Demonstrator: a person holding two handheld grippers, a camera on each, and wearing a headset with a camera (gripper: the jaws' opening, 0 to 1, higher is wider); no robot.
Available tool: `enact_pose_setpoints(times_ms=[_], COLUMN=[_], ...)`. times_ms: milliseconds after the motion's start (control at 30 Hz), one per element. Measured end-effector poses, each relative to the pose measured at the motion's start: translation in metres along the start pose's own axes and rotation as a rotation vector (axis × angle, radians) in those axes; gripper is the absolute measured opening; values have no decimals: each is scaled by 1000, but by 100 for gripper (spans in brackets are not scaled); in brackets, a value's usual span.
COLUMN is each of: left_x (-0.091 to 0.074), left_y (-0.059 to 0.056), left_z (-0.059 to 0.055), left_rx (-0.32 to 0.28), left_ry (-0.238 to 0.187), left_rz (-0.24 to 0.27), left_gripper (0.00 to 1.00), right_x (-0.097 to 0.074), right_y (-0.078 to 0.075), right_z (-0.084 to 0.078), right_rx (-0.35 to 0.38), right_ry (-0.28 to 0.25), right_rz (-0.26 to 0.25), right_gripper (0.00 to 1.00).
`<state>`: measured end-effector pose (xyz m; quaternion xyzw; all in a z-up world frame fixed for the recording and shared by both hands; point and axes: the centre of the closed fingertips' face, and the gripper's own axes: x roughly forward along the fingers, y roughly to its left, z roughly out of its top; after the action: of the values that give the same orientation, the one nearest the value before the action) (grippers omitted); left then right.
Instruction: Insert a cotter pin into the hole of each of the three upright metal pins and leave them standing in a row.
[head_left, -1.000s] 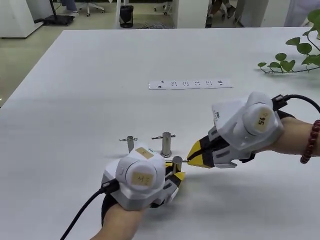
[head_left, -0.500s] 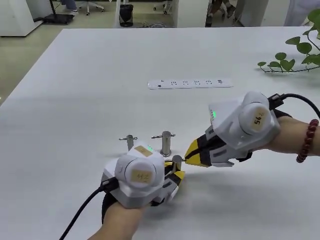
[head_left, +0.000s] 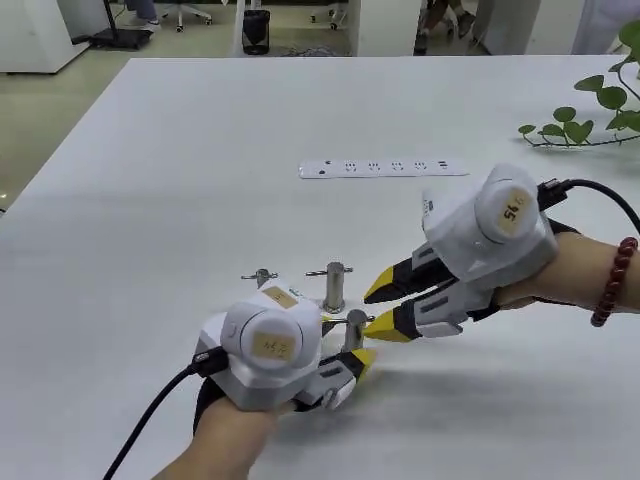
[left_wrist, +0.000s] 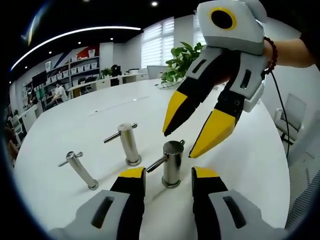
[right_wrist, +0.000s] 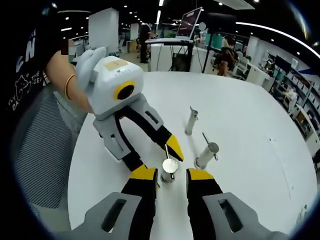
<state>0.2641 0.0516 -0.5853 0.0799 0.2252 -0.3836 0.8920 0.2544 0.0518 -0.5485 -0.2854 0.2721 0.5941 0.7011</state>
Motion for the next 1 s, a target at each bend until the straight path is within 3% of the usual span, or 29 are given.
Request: enact_pose_setpoints(times_ms=[200, 333, 733, 1000], left_x=[-8, -13, -34, -45], left_y=[0, 2, 11, 9], left_z=[2, 4, 13, 17], left_rx=[14, -16, -83, -94], left_ry=[-13, -32, -58, -76], left_rz=[-3, -7, -6, -24], left_gripper=[43, 48, 65, 75], right_x=[3, 8, 18, 22], right_y=[-2, -1, 8, 10], right_z=[4, 5, 5, 4], right_rx=[53, 82, 79, 81], right_ry=[-19, -27, -7, -3], right_rz=[8, 26, 49, 53], right_gripper=[20, 20, 16, 13])
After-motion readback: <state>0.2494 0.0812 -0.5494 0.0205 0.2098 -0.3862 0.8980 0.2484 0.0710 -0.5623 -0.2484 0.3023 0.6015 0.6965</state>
